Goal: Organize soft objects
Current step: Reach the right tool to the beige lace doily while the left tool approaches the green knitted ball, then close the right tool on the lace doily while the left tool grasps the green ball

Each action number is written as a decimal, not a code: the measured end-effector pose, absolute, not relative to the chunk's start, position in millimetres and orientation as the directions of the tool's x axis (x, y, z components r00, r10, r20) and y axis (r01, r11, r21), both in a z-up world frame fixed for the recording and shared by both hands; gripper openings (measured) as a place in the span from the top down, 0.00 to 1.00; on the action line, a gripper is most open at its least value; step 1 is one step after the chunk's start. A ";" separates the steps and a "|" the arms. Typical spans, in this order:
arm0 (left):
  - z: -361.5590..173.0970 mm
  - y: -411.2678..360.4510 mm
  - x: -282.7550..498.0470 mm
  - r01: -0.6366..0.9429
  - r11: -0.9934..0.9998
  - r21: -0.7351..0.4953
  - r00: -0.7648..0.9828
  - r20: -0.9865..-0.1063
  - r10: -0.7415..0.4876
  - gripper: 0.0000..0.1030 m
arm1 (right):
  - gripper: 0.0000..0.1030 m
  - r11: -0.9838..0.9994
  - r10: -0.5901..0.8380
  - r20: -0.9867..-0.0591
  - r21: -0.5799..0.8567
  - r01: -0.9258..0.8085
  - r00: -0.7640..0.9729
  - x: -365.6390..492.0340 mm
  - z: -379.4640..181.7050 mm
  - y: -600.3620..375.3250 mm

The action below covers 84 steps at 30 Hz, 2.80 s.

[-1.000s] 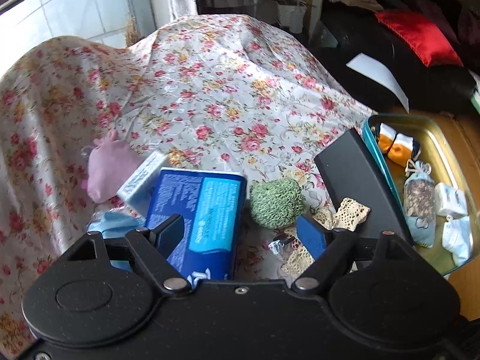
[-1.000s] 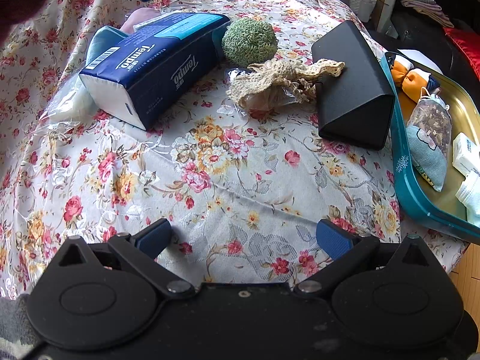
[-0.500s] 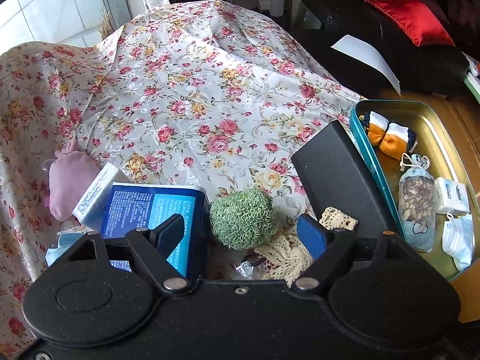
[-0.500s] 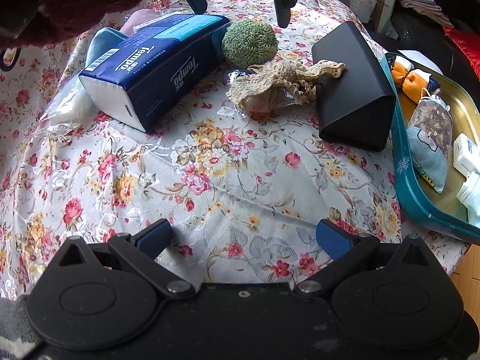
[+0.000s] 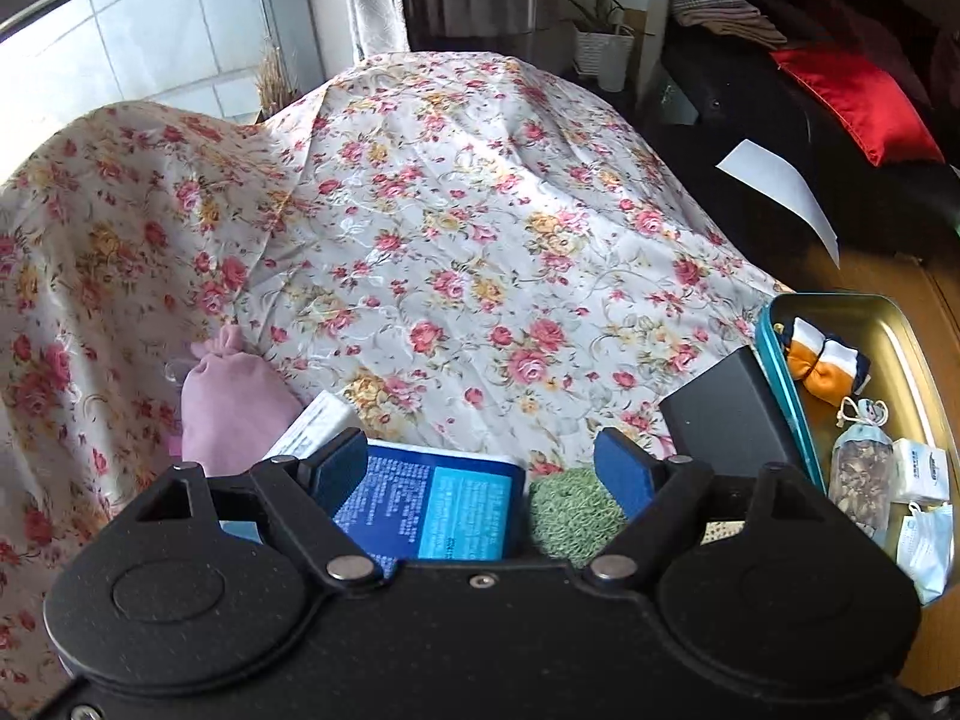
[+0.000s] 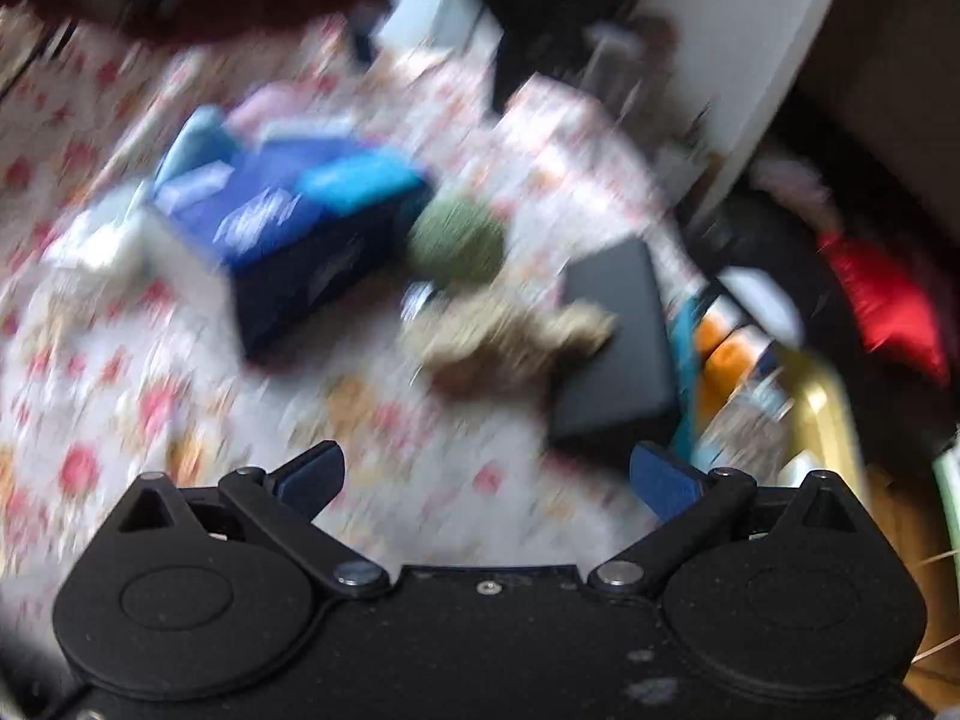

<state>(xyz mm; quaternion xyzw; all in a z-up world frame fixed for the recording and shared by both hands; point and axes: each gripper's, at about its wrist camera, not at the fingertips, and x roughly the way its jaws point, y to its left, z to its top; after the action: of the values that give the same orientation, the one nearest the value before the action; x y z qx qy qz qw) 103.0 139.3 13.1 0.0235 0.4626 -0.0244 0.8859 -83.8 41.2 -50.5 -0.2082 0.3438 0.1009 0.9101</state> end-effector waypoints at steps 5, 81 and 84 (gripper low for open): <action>16.2 144.7 97.4 0.059 0.998 -0.022 0.574 -0.817 -0.052 0.24 | 0.29 0.932 0.105 -0.721 -0.168 -0.320 0.685 -40.4 -36.8 37.6; -92.1 51.7 109.1 0.279 0.958 0.061 0.330 -0.943 -0.036 0.04 | 0.00 0.956 0.235 -0.875 0.128 -0.266 0.424 -37.1 -79.1 15.6; -91.4 52.5 109.0 0.277 0.960 0.049 0.326 -0.944 -0.046 0.04 | 0.00 0.955 0.242 -0.868 0.135 -0.263 0.433 -40.1 -79.8 13.6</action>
<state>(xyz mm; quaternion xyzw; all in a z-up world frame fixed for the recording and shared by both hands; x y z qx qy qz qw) 109.0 52.5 -91.4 0.1012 0.5720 -0.0998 0.8079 -40.1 13.6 -79.8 -0.0101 0.5110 0.1491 0.8465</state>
